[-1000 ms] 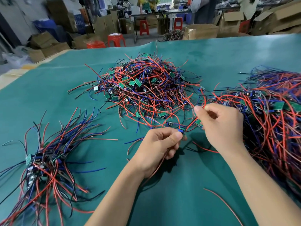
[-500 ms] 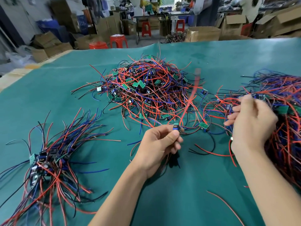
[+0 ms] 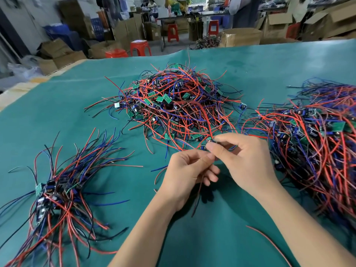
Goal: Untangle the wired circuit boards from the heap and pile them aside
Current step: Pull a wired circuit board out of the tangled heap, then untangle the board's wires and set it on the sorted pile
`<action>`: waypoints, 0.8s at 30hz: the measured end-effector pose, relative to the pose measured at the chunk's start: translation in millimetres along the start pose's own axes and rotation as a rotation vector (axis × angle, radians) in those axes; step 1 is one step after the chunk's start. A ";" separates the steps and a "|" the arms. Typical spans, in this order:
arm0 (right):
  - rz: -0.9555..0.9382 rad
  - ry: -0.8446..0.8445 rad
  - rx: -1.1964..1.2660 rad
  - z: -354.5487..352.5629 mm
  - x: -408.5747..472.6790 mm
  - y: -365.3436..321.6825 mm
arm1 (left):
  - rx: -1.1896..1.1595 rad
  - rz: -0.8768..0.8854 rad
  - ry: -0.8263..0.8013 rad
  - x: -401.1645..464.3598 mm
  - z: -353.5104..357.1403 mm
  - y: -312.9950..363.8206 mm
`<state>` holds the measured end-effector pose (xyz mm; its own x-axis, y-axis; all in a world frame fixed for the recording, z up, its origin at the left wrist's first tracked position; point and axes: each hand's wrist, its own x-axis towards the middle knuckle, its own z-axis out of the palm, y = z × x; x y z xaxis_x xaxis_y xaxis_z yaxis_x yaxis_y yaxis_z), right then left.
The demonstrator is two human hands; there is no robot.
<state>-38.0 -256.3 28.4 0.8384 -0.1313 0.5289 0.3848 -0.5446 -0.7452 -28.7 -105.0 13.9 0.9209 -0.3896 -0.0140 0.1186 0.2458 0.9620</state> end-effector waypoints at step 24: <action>-0.118 -0.138 -0.604 -12.4 4.9 10.3 | 0.007 -0.049 0.013 -0.6 4.4 3.0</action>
<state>-34.7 -272.8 28.4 0.8612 0.0438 0.5064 0.2255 -0.9258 -0.3035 -30.5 -107.9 18.0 0.9188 -0.3894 -0.0645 0.1609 0.2204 0.9621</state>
